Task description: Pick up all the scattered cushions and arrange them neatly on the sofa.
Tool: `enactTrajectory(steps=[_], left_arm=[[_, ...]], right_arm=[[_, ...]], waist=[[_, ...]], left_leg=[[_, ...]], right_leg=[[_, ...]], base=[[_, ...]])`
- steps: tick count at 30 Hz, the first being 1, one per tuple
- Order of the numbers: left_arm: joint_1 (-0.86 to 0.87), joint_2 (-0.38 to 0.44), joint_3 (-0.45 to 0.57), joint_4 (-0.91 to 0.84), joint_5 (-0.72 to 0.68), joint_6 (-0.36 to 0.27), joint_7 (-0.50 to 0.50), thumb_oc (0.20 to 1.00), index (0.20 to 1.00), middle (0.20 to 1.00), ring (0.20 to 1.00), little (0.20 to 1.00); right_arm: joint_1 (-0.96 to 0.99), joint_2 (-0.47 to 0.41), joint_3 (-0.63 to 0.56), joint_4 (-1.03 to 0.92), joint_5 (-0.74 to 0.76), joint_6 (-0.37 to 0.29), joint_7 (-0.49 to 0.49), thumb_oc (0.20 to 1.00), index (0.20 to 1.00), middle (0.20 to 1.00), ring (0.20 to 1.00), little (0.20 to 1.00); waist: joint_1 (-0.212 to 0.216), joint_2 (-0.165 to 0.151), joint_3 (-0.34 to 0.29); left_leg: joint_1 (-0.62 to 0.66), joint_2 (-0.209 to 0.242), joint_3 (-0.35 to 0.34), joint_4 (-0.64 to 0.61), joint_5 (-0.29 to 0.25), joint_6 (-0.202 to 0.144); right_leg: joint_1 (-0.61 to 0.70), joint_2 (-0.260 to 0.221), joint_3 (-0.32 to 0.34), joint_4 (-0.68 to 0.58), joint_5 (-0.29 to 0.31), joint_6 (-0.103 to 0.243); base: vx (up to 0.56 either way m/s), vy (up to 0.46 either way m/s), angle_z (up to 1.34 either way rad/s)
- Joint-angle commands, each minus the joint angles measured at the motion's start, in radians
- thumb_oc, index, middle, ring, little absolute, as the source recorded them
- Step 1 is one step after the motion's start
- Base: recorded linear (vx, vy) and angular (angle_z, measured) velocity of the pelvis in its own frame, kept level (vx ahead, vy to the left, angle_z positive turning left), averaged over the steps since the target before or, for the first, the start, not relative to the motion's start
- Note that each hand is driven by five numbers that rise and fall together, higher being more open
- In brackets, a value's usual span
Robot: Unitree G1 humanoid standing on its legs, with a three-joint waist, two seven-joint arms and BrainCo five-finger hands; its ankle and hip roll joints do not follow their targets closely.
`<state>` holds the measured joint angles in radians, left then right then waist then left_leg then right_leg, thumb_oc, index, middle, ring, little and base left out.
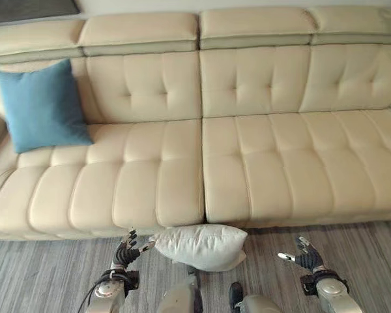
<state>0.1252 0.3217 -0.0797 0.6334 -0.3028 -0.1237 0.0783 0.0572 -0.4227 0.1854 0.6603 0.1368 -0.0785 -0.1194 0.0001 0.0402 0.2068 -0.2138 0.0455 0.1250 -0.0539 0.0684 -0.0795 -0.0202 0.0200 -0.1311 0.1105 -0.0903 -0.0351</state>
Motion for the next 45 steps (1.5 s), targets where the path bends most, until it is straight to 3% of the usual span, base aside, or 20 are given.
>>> enactTrajectory(steps=[1, 5, 8, 14, 19, 21, 24, 29, 30, 35, 42, 45], left_arm=[[-0.044, 0.046, -0.008, -0.016, -0.012, -0.035, 0.002, 1.0, 1.0, 1.0, 1.0, 1.0], [-0.042, 0.042, -0.007, -0.028, -0.021, -0.036, -0.001, 1.0, 1.0, 1.0, 1.0, 1.0], [-0.049, 0.038, -0.016, -0.017, -0.015, -0.034, 0.002, 1.0, 1.0, 1.0, 1.0, 1.0], [-0.066, 0.06, -0.012, 0.013, 0.015, -0.031, 0.015, 1.0, 1.0, 1.0, 1.0, 1.0], [-0.116, 0.085, -0.001, 0.049, -0.008, -0.041, 0.044, 1.0, 1.0, 1.0, 1.0, 1.0], [-0.198, 0.103, -0.008, 0.082, -0.072, -0.063, 0.081, 1.0, 1.0, 1.0, 1.0, 1.0], [-0.226, 0.117, -0.005, 0.104, -0.092, -0.078, 0.101, 1.0, 1.0, 1.0, 1.0, 1.0], [-0.345, 0.15, -0.015, 0.15, -0.156, -0.118, 0.143, 1.0, 1.0, 1.0, 1.0, 1.0], [-0.362, 0.158, -0.027, 0.142, -0.157, -0.117, 0.145, 1.0, 1.0, 1.0, 1.0, 1.0], [-0.473, 0.186, -0.05, 0.115, -0.193, -0.138, 0.164, 1.0, 1.0, 1.0, 1.0, 1.0], [-0.691, 0.257, -0.095, 0.162, -0.194, -0.155, 0.237, 1.0, 1.0, 1.0, 1.0, 1.0], [-0.784, 0.285, -0.12, 0.203, -0.191, -0.163, 0.271, 1.0, 1.0, 1.0, 1.0, 1.0]], right_arm=[[-0.049, -0.026, -0.017, -0.021, 0.005, -0.023, -0.017, 1.0, 1.0, 1.0, 1.0, 1.0], [-0.049, -0.024, -0.023, -0.025, 0.008, -0.024, -0.018, 1.0, 1.0, 1.0, 1.0, 1.0], [-0.039, -0.021, -0.029, -0.017, 0.004, -0.023, -0.015, 1.0, 1.0, 1.0, 1.0, 1.0], [-0.039, -0.016, -0.028, -0.007, 0.0, -0.018, -0.021, 1.0, 1.0, 1.0, 1.0, 1.0], [-0.102, -0.031, 0.002, 0.034, -0.02, -0.012, -0.046, 1.0, 1.0, 1.0, 1.0, 1.0], [-0.196, -0.046, 0.016, 0.067, 0.001, -0.015, -0.082, 1.0, 1.0, 1.0, 1.0, 1.0], [-0.236, -0.054, 0.012, 0.082, 0.028, -0.018, -0.103, 1.0, 1.0, 1.0, 1.0, 1.0], [-0.416, -0.096, 0.04, 0.119, 0.113, -0.051, -0.148, 1.0, 1.0, 1.0, 1.0, 1.0], [-0.443, -0.099, 0.05, 0.116, 0.119, -0.055, -0.155, 1.0, 1.0, 1.0, 1.0, 1.0], [-0.608, -0.125, 0.099, 0.119, 0.14, -0.083, -0.188, 1.0, 1.0, 1.0, 1.0, 1.0], [-0.903, -0.124, 0.173, 0.115, 0.118, -0.112, -0.281, 1.0, 1.0, 1.0, 1.0, 1.0], [-0.996, -0.098, 0.203, 0.131, 0.113, -0.123, -0.311, 1.0, 1.0, 1.0, 1.0, 1.0]], waist=[[-0.01, -0.082, 0.008], [-0.024, -0.087, -0.008], [-0.046, -0.059, -0.041], [-0.048, -0.052, -0.054], [-0.037, -0.055, 0.004], [-0.035, -0.05, 0.079], [-0.035, -0.044, 0.094], [-0.045, -0.03, 0.159], [-0.043, -0.024, 0.167], [-0.045, -0.011, 0.179], [-0.037, 0.007, 0.166], [-0.032, 0.008, 0.162]], left_leg=[[0.082, -0.028, -0.053, 0.175, -0.087, 0.011], [0.146, 0.01, -0.046, 0.189, -0.127, 0.003], [0.198, 0.034, -0.042, 0.086, -0.106, -0.007], [0.248, 0.02, -0.037, 0.042, -0.107, 0.0], [0.19, 0.012, -0.036, 0.08, -0.121, 0.01], [0.02, 0.013, -0.03, 0.186, -0.128, 0.012], [-0.078, 0.018, -0.016, 0.246, -0.136, 0.014], [-0.378, 0.047, 0.02, 0.422, -0.159, 0.026], [-0.417, 0.054, 0.015, 0.469, -0.192, 0.02], [-0.701, 0.069, -0.019, 0.64, -0.224, 0.029], [-1.028, 0.048, -0.053, 0.84, -0.265, 0.048], [-1.078, 0.041, -0.058, 0.86, -0.266, 0.049]], right_leg=[[0.013, -0.074, 0.018, -0.099, 0.016, 0.106], [0.003, -0.089, 0.0, -0.108, 0.028, 0.109], [0.005, -0.075, -0.015, -0.113, 0.019, 0.114], [0.047, -0.075, -0.015, -0.137, 0.026, 0.116], [-0.02, -0.087, 0.002, -0.101, 0.03, 0.125], [-0.2, -0.104, 0.018, 0.009, 0.034, 0.122], [-0.31, -0.114, 0.026, 0.073, 0.034, 0.12], [-0.617, -0.135, 0.055, 0.23, 0.027, 0.123], [-0.654, -0.137, 0.061, 0.271, 0.0, 0.129], [-0.922, -0.148, 0.075, 0.435, -0.03, 0.121], [-1.238, -0.159, 0.094, 0.65, -0.075, 0.108], [-1.288, -0.166, 0.099, 0.674, -0.076, 0.11]], base=[[-0.14, -0.044, 0.44], [-0.09, 0.016, 0.28], [0.02, 0.051, 0.14], [0.06, 0.056, 0.18], [-0.12, 0.008, -0.11], [-0.44, 0.032, -0.22], [-0.23, 0.032, -0.25], [-0.16, 0.032, -0.23], [-0.09, 0.038, -0.12], [-0.08, -0.01, -0.04], [-0.01, 0.027, 0.07], [0.02, 0.008, 0.08]])
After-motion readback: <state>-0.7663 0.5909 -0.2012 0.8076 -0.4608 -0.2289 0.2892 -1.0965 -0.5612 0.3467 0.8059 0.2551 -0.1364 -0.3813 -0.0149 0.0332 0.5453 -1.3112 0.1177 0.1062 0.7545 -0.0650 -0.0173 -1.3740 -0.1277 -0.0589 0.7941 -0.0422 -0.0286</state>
